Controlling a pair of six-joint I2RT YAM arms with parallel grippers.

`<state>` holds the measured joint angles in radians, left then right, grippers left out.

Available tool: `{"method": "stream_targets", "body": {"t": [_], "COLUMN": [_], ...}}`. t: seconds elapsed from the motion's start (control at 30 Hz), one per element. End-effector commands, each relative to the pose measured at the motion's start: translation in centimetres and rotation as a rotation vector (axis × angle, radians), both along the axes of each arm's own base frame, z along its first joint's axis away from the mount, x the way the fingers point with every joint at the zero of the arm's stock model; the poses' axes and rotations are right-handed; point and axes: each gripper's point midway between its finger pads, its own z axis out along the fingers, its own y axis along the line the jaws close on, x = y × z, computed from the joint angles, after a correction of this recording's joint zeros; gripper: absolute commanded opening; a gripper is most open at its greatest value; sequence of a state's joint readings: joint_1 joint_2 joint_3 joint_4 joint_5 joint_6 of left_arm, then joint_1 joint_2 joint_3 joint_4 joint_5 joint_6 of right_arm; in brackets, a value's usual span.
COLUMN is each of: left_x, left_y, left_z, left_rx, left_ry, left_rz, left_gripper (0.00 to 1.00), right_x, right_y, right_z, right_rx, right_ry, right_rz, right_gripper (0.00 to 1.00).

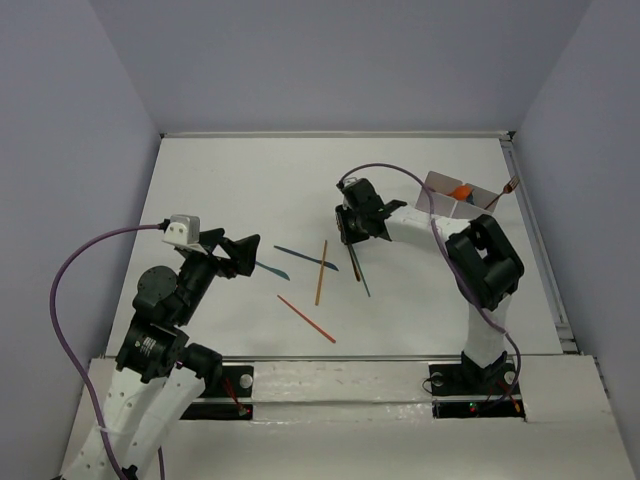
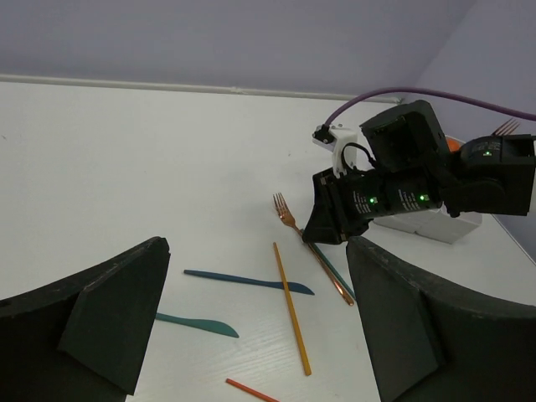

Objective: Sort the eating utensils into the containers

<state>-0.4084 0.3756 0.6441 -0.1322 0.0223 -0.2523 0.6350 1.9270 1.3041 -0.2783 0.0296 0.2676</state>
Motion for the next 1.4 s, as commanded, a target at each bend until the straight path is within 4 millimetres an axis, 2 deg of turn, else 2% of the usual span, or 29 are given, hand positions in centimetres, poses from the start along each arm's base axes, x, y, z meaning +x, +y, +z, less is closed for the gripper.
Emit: {"method": "stream_targets", "body": {"t": [0.0,0.37,0.67,0.8,1.0,1.13,1.33,1.37], "left_x": [-0.2,-0.3,-0.3,-0.3,-0.4,-0.5,-0.5,-0.5], "left_y": [0.2,0.1,0.0,0.0,0.0,0.0,0.1,0.1], "left_z": [3.1,3.2,3.3,3.3,3.3,3.4,3.3,3.3], "left_rx": [-0.03,-0.032,-0.032,-0.031,-0.032,-0.033,-0.032,-0.034], "left_ry": [-0.084,-0.086,-0.09,-0.089,-0.09,-0.094,-0.091,-0.094], "left_rz": [0.0,-0.003,-0.009,-0.011,-0.011,-0.012,-0.009,-0.008], "left_gripper": [0.99,0.99,0.99,0.99,0.99,0.99,0.99,0.99], "right_x": [-0.4,0.1,1.3,1.6,2.1,3.4,4.9,4.9], "right_y": [-0.2,-0.9,-1.2,-1.2,-0.9,-0.4,0.2,0.1], "right_z": [-1.4,-2.7,-3.3,-2.7,-0.8,1.2,2.4,2.1], "right_rx": [-0.019,-0.07,-0.172,-0.175,-0.152,-0.136,-0.146,-0.153], "right_ry": [0.025,0.03,0.024,0.008,-0.029,-0.078,-0.112,-0.106], "right_rz": [-0.012,-0.04,-0.031,-0.036,-0.043,-0.045,-0.052,-0.055], "right_gripper": [0.28,0.28,0.28,0.24,0.23,0.24,0.3,0.31]}}
